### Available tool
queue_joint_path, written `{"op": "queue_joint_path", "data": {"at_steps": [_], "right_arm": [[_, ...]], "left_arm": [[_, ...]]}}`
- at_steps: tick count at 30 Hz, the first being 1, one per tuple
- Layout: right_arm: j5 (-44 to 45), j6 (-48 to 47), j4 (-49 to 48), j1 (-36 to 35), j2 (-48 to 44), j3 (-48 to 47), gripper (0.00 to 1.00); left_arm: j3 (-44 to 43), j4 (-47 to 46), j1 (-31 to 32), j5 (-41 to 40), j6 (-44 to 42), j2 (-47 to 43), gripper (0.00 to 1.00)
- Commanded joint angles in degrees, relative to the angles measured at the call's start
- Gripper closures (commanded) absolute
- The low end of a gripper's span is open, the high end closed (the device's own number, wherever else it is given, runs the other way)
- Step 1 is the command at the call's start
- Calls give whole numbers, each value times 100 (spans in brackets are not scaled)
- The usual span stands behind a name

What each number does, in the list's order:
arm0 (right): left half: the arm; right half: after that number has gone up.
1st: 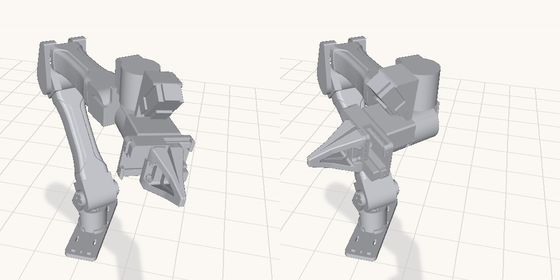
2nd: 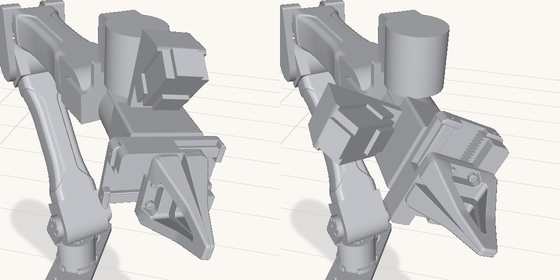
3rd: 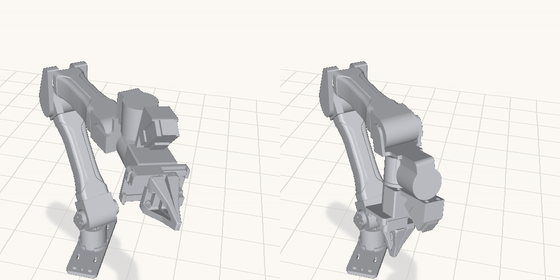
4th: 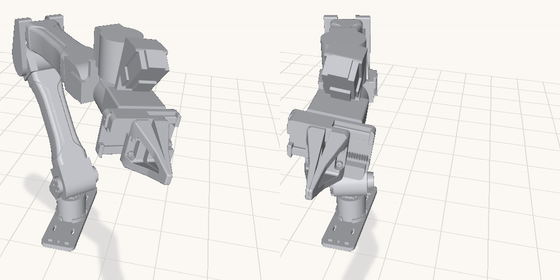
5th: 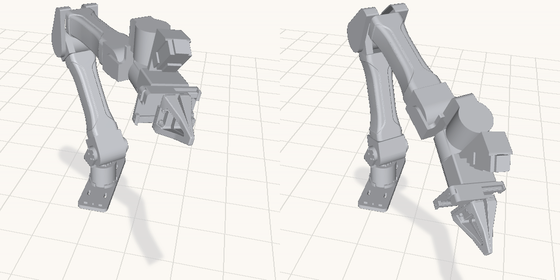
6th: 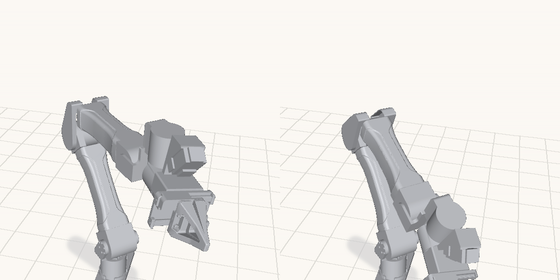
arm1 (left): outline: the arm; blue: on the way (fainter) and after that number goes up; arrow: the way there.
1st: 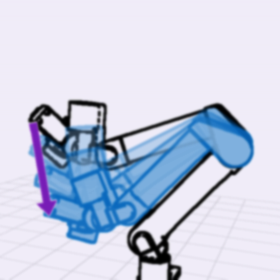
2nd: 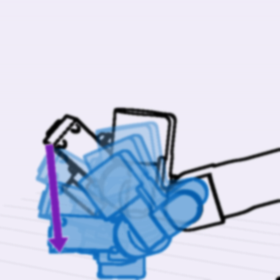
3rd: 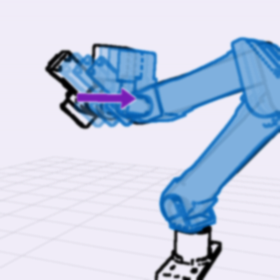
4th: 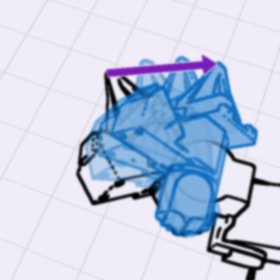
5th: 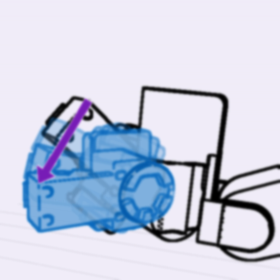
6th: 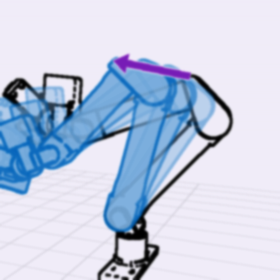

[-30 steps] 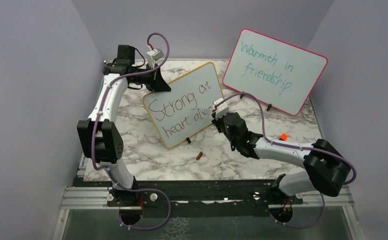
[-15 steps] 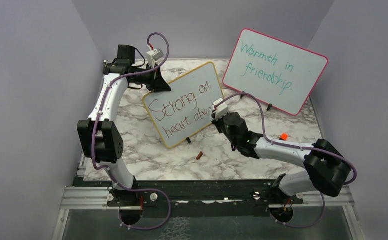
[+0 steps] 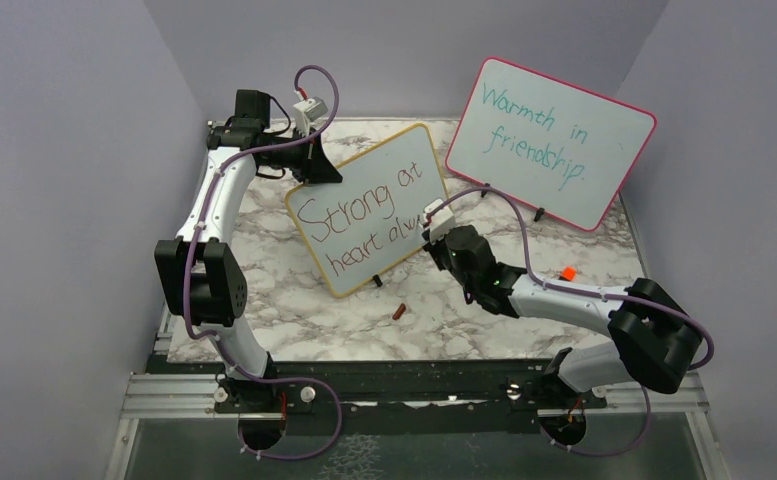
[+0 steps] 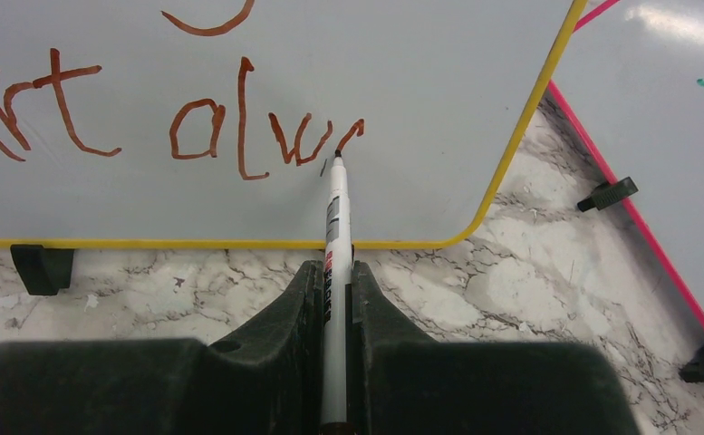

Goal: Write a sentence on the whiteboard

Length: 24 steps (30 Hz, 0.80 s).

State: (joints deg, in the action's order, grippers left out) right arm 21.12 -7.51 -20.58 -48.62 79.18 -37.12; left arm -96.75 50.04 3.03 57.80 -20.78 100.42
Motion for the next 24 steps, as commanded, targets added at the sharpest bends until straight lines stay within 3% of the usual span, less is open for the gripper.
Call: {"op": "queue_joint_path", "data": {"at_steps": [1, 24], "right_arm": [[-244, 107, 343, 34, 127, -164, 99], [198, 150, 505, 35, 99, -168, 99]], "left_arm": [[34, 348, 42, -409, -493, 205, 100], [38, 348, 41, -393, -481, 206, 100]]}}
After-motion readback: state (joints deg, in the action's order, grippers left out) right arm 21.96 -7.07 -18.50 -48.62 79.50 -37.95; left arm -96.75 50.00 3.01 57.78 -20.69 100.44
